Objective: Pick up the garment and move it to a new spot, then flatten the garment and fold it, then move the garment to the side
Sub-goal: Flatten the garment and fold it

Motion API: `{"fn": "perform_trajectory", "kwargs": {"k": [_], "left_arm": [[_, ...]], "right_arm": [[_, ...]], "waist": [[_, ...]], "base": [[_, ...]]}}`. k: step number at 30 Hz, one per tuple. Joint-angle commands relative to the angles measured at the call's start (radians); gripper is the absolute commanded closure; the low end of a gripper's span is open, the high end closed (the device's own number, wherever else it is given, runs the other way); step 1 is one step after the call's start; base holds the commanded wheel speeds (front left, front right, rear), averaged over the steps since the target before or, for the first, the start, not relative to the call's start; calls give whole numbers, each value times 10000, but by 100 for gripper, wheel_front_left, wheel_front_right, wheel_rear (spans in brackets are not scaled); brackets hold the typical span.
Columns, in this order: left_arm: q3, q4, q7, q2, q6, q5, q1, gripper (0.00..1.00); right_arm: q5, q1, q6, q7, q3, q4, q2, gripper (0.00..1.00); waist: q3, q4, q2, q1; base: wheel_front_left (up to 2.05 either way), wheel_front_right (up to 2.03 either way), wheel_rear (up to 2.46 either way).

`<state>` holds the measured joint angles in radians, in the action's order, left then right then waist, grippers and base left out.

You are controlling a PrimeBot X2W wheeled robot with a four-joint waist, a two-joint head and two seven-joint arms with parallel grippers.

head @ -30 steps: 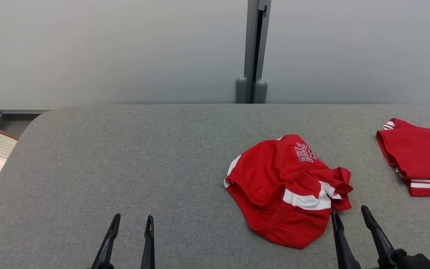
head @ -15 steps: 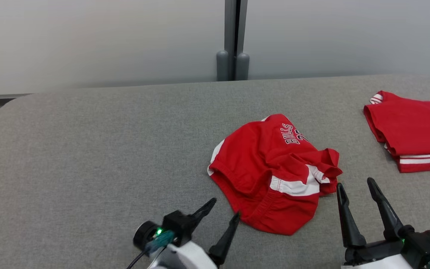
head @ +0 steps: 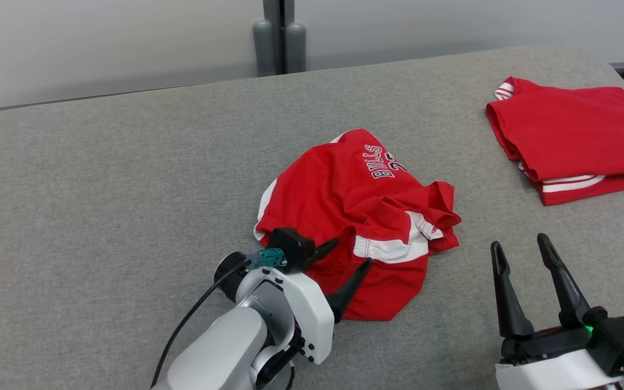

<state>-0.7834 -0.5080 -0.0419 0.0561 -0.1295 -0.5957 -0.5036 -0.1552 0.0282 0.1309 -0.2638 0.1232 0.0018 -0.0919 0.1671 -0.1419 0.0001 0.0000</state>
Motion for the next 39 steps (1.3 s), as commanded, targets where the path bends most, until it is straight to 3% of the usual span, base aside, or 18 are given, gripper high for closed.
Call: {"fn": "perform_trajectory", "kwargs": {"k": [1, 17, 18, 19, 21, 23, 30, 39], "left_arm": [[-51, -117, 65, 172, -6, -146, -227, 0], [-844, -563, 236, 388, -7, -969, -859, 0], [-885, -586, 250, 400, -7, -1011, -886, 15], [-933, -603, 277, 402, -7, -1074, -883, 46], [-986, -601, 443, 423, -7, -1122, -916, 66], [-1035, -631, 600, 419, -7, -1196, -945, 100], [-1309, -341, 1307, 489, -8, -1662, -602, 100], [-881, 1016, 2312, 1378, 264, -1822, 297, 100]], "right_arm": [[-13, -105, -5, -7, 18, 14, -1, 0], [-60, -244, -5, -7, 3, 9, 38, 0], [-57, -238, -5, -7, 2, 9, 39, 0], [-55, -234, -5, -6, -3, 13, 41, 0], [-101, -277, -5, -6, -34, -118, 56, 0], [-132, -235, -5, -6, -38, -230, 58, 0], [-211, -57, -5, -6, -336, -504, 77, 0], [-1085, 99, -5, -8, 303, 335, -382, 0]], "waist": [[74, -162, -1, 0], [261, -592, -1, 0], [269, -605, -1, 0], [276, -615, -1, 0], [298, -618, -1, 0], [311, -602, -1, 0], [236, -185, -1, 0], [230, 1019, -1, 0]], "base": [[0, 0, 0], [0, 0, 0], [0, 0, 0], [0, 0, 0], [0, 0, 0], [0, 0, 0], [0, 0, 0], [0, 0, 0]]}}
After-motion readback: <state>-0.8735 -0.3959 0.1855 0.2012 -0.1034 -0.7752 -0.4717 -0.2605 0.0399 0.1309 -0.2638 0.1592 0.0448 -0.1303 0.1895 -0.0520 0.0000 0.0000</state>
